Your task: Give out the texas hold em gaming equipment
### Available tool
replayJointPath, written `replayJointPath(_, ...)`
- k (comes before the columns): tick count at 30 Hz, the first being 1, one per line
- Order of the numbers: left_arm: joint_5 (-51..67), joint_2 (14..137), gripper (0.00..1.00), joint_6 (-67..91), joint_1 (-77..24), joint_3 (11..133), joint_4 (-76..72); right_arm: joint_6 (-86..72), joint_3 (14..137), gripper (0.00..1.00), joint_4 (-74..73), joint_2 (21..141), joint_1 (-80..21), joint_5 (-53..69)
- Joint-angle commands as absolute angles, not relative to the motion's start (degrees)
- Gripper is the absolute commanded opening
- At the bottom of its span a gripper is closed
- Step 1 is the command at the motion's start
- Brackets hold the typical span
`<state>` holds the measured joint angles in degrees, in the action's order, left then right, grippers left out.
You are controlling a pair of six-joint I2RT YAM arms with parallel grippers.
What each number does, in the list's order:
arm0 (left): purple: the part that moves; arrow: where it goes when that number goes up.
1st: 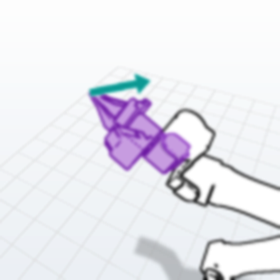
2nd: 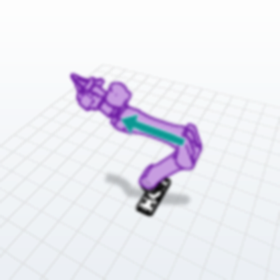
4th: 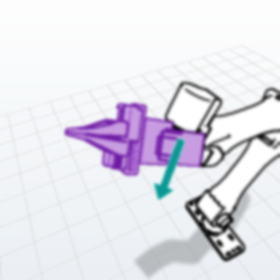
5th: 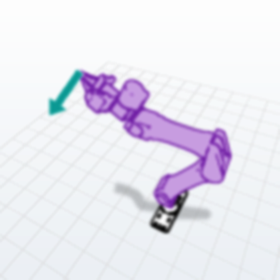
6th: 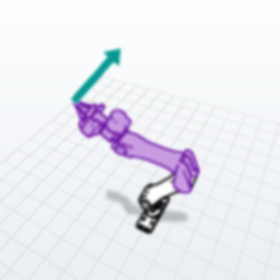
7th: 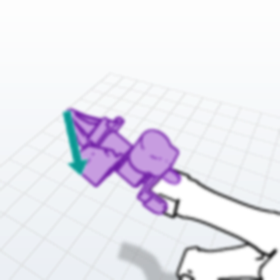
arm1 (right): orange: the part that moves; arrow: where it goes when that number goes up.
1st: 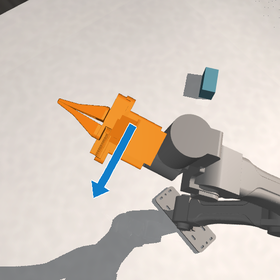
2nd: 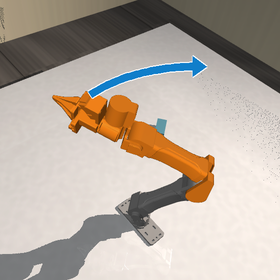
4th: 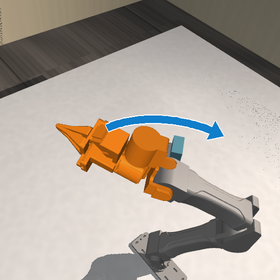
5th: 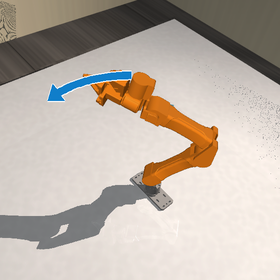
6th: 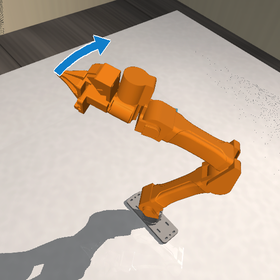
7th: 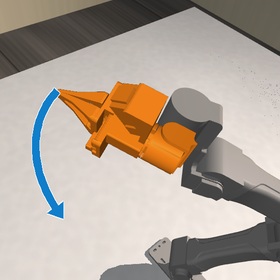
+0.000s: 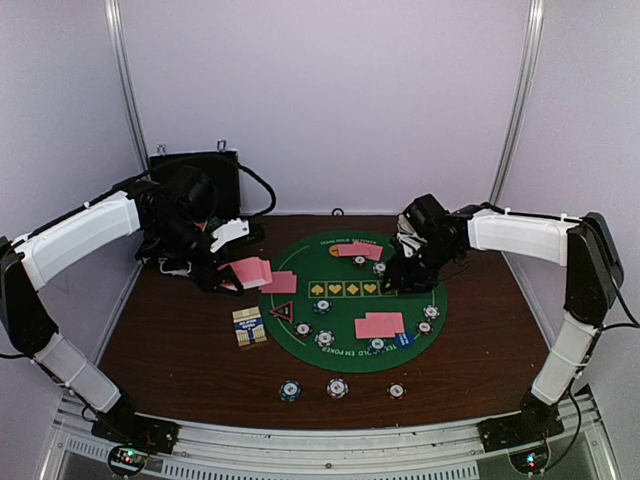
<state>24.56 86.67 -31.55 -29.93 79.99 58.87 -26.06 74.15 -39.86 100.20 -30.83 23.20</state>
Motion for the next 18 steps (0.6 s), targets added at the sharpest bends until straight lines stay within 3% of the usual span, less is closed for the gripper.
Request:
replayJointPath(1, 26.33, 84.74, 0.0, -31.35, -29.53, 81.08, 58.81, -23.61, 79.97, 0.56, -41.29, 103.85, -31.32, 19.58)
replayJointPath(9, 26.06, 84.72, 0.0, -31.39, -29.53, 81.04, 58.84, -22.35, 85.76, 0.57, -37.3, 113.85, -34.1, 17.32)
replayJointPath(18, 25.85, 84.57, 0.0, -31.46, -29.53, 81.04, 58.8, -22.5, 82.17, 0.55, -32.75, 116.68, -35.13, 15.31)
